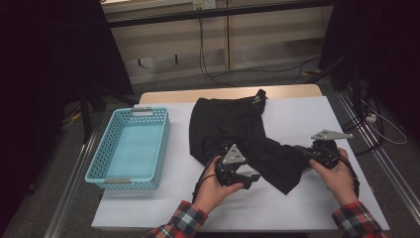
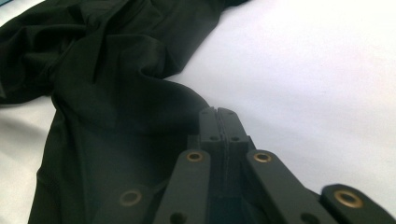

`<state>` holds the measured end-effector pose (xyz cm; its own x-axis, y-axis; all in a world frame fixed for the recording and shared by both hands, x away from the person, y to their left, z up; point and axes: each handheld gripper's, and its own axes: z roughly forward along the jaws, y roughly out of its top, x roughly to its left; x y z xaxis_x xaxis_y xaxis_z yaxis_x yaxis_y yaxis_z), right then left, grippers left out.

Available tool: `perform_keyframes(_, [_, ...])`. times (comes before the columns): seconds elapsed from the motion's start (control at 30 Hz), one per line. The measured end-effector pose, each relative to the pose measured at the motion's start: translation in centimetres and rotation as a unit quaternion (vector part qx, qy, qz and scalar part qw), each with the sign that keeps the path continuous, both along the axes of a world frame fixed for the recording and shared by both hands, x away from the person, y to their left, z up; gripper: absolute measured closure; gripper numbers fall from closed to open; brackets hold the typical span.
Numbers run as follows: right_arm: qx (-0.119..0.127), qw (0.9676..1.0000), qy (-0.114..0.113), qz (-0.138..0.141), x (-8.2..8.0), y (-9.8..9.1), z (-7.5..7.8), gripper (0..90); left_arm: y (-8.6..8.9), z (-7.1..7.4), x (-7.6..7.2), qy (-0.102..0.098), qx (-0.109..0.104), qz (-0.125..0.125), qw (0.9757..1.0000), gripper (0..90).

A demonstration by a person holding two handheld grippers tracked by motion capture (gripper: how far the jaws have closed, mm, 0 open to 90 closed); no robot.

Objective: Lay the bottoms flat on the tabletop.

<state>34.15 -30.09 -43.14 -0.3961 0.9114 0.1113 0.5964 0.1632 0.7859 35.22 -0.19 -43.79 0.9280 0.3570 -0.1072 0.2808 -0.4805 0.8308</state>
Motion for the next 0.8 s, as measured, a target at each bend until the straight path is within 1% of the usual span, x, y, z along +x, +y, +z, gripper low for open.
perform_keyframes(0.1, [-0.002, 1.0000, 0.002, 0.001, 0.0, 0.0, -0.1, 90.0, -0.6, -0.3, 0.0, -0.002, 0.006, -0.010, 0.9999, 38.4])
perform_keyframes(0.17, [-0.002, 1.0000, 0.002, 0.001, -0.1, 0.0, -0.1, 90.0, -0.9, -0.5, 0.0, -0.003, 0.008, -0.013, 0.9999, 38.6])
perform_keyframes(0.33, [-0.001, 1.0000, 0.002, 0.001, -0.1, 0.1, -0.1, 90.0, -1.6, -0.6, 0.1, -0.011, 0.004, -0.018, 0.9998, 40.2])
perform_keyframes(0.47, [-0.002, 1.0000, 0.003, 0.003, -0.1, 0.2, -0.1, 90.0, -2.5, -0.8, 0.2, -0.015, 0.011, -0.027, 0.9995, 43.6])
perform_keyframes(0.5, [-0.002, 1.0000, 0.003, 0.003, -0.1, 0.2, -0.1, 90.0, -2.8, -0.9, 0.1, -0.013, 0.012, -0.028, 0.9995, 45.9])
perform_keyframes(0.53, [-0.003, 1.0000, 0.002, 0.003, -0.1, 0.3, -0.1, 90.0, -3.0, -0.9, 0.1, -0.015, 0.017, -0.033, 0.9992, 47.2])
perform_keyframes(0.57, [-0.003, 1.0000, 0.003, 0.003, -0.1, 0.3, -0.2, 90.0, -3.3, -1.1, 0.1, -0.018, 0.017, -0.034, 0.9991, 48.0])
perform_keyframes(0.6, [-0.003, 1.0000, 0.003, 0.003, -0.1, 0.3, -0.2, 90.0, -3.5, -1.1, 0.0, -0.016, 0.020, -0.035, 0.9991, 48.3])
perform_keyframes(0.63, [-0.003, 1.0000, 0.003, 0.003, -0.1, 0.3, -0.2, 90.0, -3.7, -1.3, 0.0, -0.015, 0.018, -0.035, 0.9991, 48.4])
perform_keyframes(0.67, [-0.003, 1.0000, 0.002, 0.004, -0.1, 0.3, -0.1, 90.0, -3.9, -1.4, 0.0, -0.018, 0.019, -0.037, 0.9990, 49.0])
perform_keyframes(0.73, [-0.002, 1.0000, 0.001, 0.003, -0.1, 0.2, -0.1, 90.0, -4.1, -1.6, -0.1, -0.022, 0.033, -0.043, 0.9983, 53.2])
perform_keyframes(0.8, [0.000, 1.0000, 0.001, 0.002, -0.1, 0.1, -0.1, 90.0, -4.2, -1.8, -0.1, -0.023, 0.043, -0.045, 0.9978, 54.8])
